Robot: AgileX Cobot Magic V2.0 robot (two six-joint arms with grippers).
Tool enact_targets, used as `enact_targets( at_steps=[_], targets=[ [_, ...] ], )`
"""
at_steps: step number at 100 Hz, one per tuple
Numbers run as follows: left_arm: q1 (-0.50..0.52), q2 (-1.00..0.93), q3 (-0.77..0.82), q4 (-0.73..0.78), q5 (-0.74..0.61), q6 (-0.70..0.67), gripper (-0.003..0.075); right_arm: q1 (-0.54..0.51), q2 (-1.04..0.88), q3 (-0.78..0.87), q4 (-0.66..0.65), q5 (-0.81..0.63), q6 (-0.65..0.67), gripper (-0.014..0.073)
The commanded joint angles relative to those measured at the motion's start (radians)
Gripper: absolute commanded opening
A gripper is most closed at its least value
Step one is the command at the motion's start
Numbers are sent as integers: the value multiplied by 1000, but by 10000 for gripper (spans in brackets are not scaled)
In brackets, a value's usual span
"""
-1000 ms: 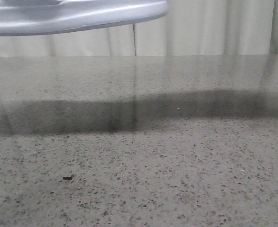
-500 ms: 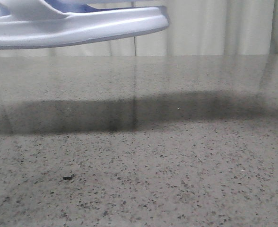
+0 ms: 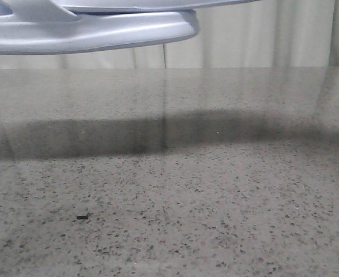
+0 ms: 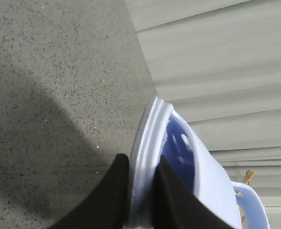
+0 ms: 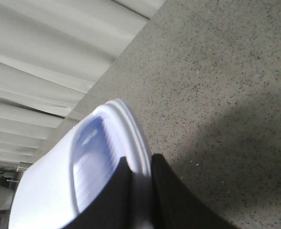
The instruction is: Insert blue slippers together front up
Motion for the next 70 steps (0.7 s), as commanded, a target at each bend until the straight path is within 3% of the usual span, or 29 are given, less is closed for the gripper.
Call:
enact_targets(
  at_steps=[1,70],
  targets=[
    [-1,-1,-38,-48,45,4,16,11,-1,-27,21,-71,-13,-81],
    [-1,-1,-38,-46,185,77,15,19,23,-27,19,-17,-80,-83]
  ],
)
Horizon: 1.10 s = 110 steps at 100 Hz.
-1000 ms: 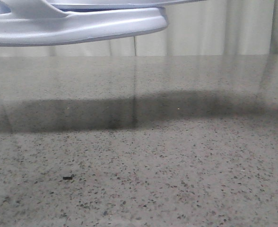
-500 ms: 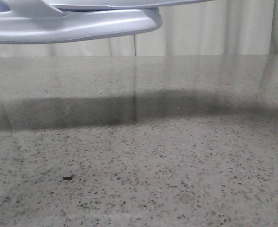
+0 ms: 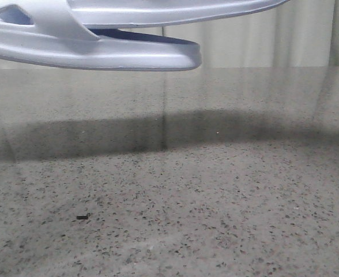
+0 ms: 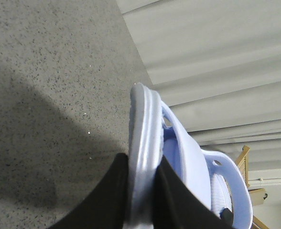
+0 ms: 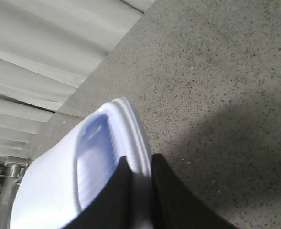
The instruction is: Insert blue slippers together front up
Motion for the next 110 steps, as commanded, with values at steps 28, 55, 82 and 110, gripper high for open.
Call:
enact_targets(
  at_steps=[28,55,82,110],
  targets=[
    [-1,-1,-38,-52,143,8,15,6,10,-27,2,-33,-49,-83],
    [-1,-1,-38,-76,177,10,15,6,81,-27,0,-38,-49,-83],
    [-1,-1,-38,-76,180,11,15,4,133,-27,-47,-66,-49,-83],
    [-1,-1,-38,-82,207,11,15,4,177,-27,-105,-83,-49,-83]
  ],
)
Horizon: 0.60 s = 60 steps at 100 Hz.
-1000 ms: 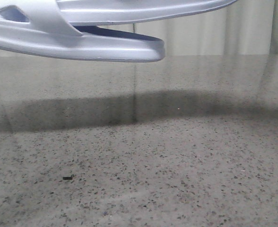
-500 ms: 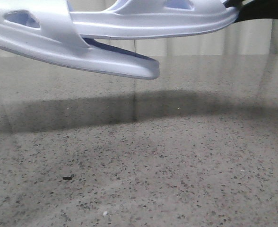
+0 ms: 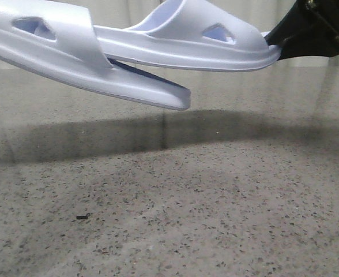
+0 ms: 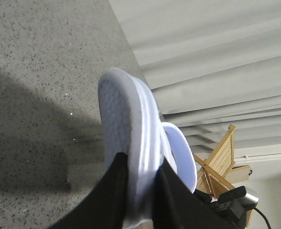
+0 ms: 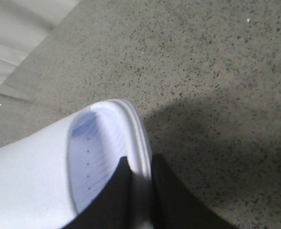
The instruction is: Insert blue slippers together front up
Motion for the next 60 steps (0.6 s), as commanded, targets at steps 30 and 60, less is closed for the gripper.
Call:
enact_targets(
  at_steps=[30,60],
  targets=[
    [-3,-1,-38,-89,184,4,15,4,10,-27,-18,-47,-16,-83],
    [-3,-1,-38,-89,204,15,15,38,10,-27,-18,-38,-16,-83]
  ],
)
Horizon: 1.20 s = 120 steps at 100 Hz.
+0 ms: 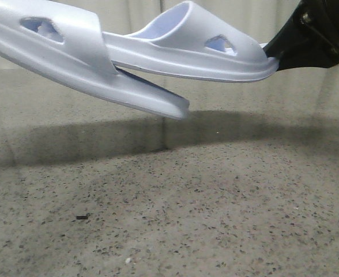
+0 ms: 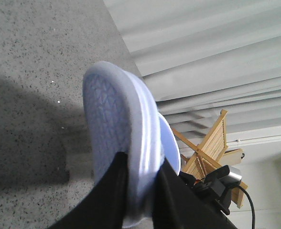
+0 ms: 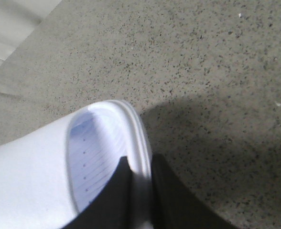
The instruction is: Insert blue slippers together front up
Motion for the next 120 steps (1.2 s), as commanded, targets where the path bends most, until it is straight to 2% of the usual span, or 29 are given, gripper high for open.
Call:
enact_targets(
  at_steps=[1,29,73,101,120],
  targets=[
    [-5,-2,-38,-89,143,-7,15,30,-13,-27,-4,-36,-15,-83],
    [-5,-2,-38,-89,162,-3,15,95,-13,-29,-4,-60,-15,-83],
    [-5,-2,-38,-89,181,1,15,97,-13,-33,-15,-65,-15,-107],
    [-5,-2,-38,-89,184,1,15,193,-13,-60,-20,-127,-45,-107],
    [-5,-2,-38,-89,192,1,15,204,-13,-70,-28,-138,-45,-107]
  ],
)
